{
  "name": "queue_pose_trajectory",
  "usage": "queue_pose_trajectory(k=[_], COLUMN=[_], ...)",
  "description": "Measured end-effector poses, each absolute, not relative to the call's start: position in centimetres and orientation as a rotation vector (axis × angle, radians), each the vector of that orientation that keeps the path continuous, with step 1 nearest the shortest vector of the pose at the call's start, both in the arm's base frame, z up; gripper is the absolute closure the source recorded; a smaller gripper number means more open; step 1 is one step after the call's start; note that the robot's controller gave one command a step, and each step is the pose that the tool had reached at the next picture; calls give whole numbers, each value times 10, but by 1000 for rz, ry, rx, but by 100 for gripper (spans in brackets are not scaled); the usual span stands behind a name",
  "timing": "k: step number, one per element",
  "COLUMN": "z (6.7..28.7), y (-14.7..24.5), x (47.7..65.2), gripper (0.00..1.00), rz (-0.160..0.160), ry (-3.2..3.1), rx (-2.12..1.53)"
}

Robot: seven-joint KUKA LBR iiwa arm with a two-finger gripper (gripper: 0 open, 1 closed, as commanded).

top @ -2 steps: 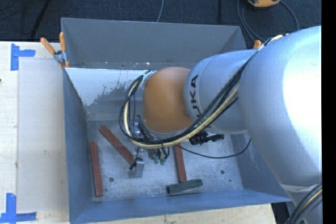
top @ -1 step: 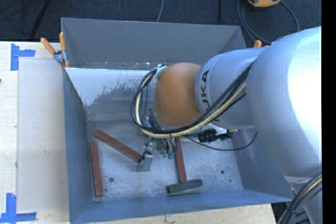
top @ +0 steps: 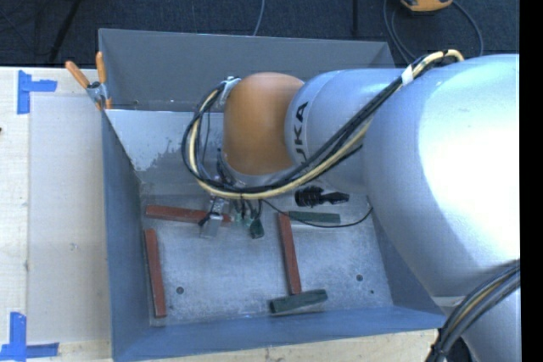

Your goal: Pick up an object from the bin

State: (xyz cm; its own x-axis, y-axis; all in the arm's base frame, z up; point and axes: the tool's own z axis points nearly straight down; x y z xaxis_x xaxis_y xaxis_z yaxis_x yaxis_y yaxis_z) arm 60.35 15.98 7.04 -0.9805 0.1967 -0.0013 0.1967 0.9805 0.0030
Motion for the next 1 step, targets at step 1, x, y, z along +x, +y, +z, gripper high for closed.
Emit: queue_pose_trajectory(k=[1], z=[70], y=[160], x=[604], gripper=[100], rz=[5], ry=[3125], rx=[312])
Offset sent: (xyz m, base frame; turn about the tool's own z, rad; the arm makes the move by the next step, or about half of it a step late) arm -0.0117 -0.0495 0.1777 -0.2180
